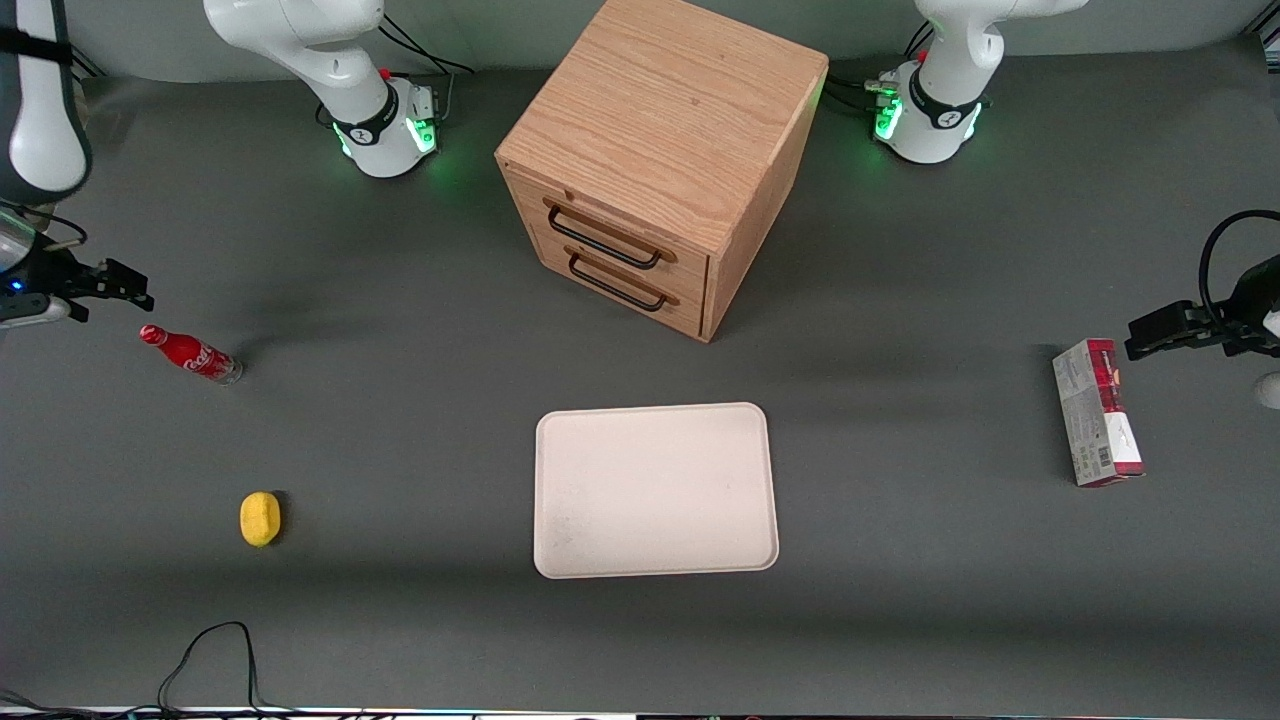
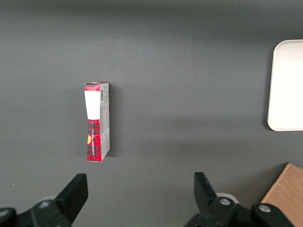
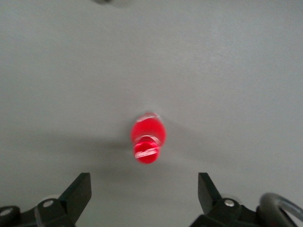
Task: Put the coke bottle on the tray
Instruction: 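Move the right gripper down toward the red Coca-Cola bottle, then close the right gripper around the bottle's cap end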
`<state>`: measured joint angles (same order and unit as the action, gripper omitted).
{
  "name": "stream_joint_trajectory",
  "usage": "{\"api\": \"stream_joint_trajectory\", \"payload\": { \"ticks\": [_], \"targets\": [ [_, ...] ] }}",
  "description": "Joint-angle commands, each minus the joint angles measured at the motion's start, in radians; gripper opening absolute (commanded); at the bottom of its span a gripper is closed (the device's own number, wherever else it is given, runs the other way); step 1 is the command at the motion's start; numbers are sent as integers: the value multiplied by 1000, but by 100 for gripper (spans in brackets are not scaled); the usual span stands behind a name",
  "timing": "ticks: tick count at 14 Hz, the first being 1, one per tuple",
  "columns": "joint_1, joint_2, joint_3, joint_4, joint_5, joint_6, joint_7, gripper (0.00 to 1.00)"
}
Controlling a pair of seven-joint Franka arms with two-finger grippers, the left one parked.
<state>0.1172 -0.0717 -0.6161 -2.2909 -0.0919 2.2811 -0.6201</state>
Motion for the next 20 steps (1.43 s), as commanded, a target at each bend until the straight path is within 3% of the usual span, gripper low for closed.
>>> {"api": "stream_joint_trajectory", "payload": {
  "ticks": [1, 3, 7, 8, 10, 15, 20],
  "targets": [
    [7, 102, -20, 5, 73, 69, -76, 100],
    [9, 148, -20, 7, 165, 83, -122, 100],
    [12, 174, -20, 7, 175, 118, -130, 100],
    [12, 176, -20, 7, 175, 120, -130, 95],
    [13, 176, -19, 7, 175, 120, -130, 74],
    [19, 176, -8, 13, 193, 117, -130, 59],
    [32, 176, -5, 19, 193, 109, -125, 9]
  ]
}}
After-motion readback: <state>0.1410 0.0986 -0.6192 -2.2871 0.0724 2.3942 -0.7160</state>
